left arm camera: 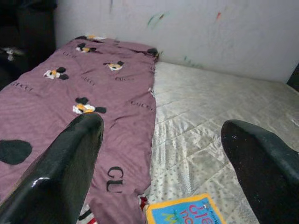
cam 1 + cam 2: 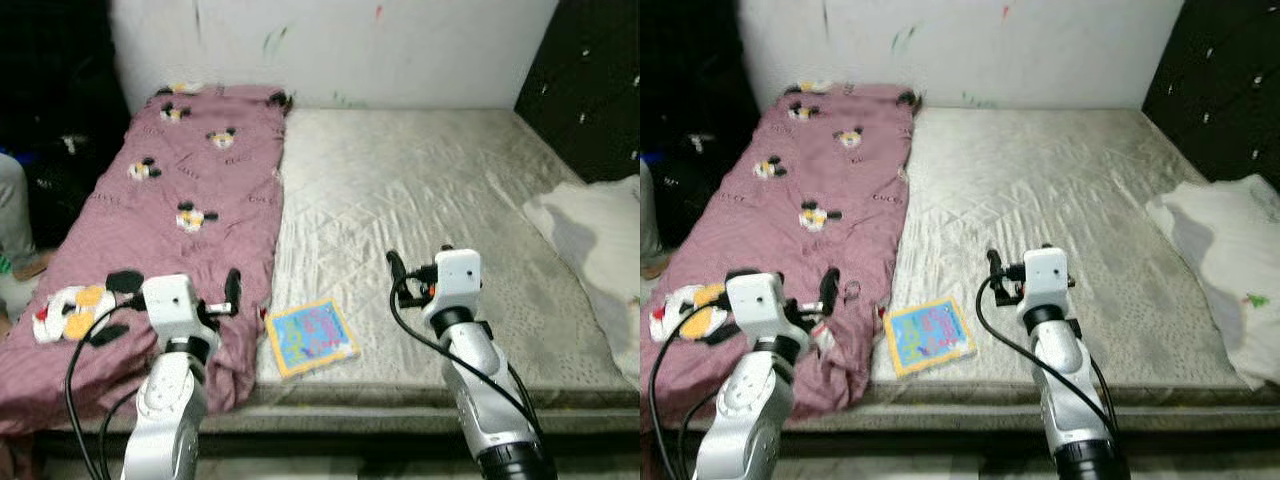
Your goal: Clean up the room
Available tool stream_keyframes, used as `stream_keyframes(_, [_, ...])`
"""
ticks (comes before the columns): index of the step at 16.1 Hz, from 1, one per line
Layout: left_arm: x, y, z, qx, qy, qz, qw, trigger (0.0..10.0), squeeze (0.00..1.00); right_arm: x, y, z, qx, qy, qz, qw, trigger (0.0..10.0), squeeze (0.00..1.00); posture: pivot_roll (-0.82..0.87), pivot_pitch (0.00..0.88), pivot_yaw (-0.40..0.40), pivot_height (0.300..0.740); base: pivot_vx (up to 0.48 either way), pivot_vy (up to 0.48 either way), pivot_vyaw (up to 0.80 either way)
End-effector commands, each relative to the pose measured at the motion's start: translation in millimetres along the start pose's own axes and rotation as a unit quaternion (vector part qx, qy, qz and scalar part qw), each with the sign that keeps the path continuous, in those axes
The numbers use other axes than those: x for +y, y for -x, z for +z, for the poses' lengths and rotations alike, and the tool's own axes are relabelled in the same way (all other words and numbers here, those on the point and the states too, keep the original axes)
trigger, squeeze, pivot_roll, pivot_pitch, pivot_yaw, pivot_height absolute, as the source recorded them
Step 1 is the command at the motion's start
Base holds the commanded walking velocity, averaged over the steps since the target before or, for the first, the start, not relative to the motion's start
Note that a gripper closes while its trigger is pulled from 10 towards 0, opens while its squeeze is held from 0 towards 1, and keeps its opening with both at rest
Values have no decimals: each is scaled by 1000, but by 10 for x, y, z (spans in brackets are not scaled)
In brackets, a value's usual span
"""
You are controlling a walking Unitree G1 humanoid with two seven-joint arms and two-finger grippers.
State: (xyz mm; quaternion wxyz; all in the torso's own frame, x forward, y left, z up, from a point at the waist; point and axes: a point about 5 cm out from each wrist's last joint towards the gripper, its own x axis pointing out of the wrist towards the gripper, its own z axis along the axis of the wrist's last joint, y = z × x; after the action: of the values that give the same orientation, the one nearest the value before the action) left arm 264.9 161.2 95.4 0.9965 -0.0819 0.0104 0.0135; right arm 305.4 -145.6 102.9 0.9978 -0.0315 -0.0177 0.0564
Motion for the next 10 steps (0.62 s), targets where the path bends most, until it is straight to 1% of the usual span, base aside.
stream_keyframes(1, [9,2,9,-3,-3,-1,1000,10000,0,2,-26,22,-5,3,1,1000,10000,0,42,28,6,740,352,0,0])
stream_keyframes(8, [13,6,3,0,-3,-1,1000,10000,0,-13,-34,23,-6,4,-2,1000,10000,0,42,26,7,740,348,0,0])
stream_keyframes(10, [15,3,-3,2,-4,2,1000,10000,0,-25,-32,16,-6,5,-4,1000,10000,0,42,28,8,740,259,0,0])
